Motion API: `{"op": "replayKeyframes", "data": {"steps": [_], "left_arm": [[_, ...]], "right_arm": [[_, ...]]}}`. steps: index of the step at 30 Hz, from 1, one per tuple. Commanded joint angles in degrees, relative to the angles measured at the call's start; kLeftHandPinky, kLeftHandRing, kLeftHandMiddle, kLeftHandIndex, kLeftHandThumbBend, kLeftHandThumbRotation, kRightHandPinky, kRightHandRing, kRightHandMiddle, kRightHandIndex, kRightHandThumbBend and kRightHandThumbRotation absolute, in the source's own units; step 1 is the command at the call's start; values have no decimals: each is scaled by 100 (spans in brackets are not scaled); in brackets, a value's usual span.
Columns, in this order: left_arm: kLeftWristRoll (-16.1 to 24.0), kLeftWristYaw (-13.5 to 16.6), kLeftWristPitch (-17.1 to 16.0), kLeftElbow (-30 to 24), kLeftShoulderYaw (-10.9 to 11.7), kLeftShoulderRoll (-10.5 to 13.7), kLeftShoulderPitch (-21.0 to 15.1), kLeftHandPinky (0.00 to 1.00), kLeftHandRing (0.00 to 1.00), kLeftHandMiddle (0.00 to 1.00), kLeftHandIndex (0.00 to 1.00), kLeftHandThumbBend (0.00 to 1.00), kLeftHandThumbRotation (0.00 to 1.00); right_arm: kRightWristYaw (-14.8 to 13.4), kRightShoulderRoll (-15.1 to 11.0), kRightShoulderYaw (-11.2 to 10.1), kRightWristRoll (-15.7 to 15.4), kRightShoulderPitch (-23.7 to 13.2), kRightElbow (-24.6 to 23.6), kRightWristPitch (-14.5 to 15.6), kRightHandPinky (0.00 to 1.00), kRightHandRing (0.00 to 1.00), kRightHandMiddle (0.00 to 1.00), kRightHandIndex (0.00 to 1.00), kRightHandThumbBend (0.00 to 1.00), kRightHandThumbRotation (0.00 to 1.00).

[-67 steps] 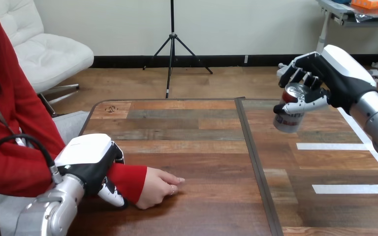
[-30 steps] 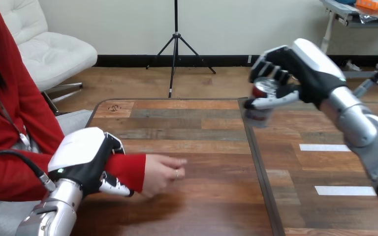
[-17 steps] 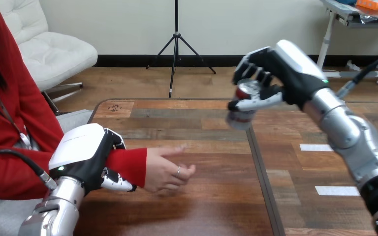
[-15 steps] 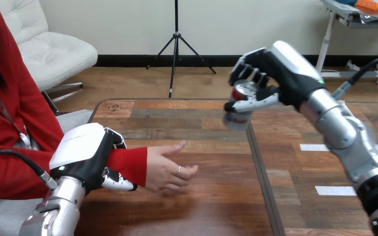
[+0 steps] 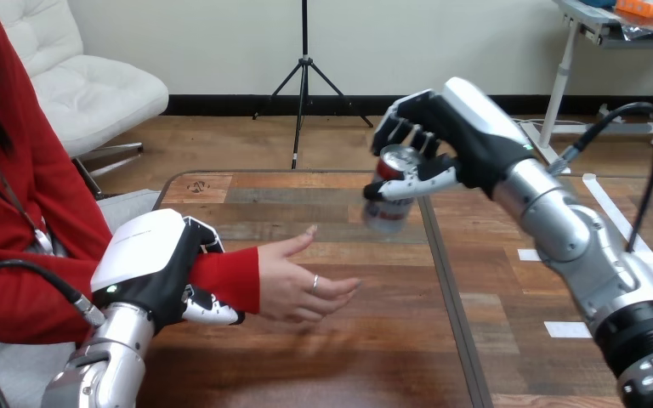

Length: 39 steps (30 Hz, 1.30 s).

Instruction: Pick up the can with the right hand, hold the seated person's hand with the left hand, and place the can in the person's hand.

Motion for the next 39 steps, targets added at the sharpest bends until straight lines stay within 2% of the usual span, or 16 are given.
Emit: {"op": "replayKeyframes", "data": {"steps": [1, 30, 39], "left_arm": [[-190, 293, -151, -989, 106, -401, -978, 22, 29, 34, 35, 68, 0], [-230, 463, -287, -862, 84, -753, -1344, 22, 28, 34, 34, 70, 0], [-174, 427, -207, -887, 45, -848, -1449, 22, 28, 34, 35, 69, 0]], "right_arm": [[-102, 158, -13, 5, -438, -445, -39, 29, 32, 40, 48, 62, 0], [-45, 536, 87, -73, -438, -465, 88, 28, 32, 40, 47, 61, 0], [-71, 612, 159, -81, -429, -433, 40, 28, 32, 40, 46, 61, 0]]}}
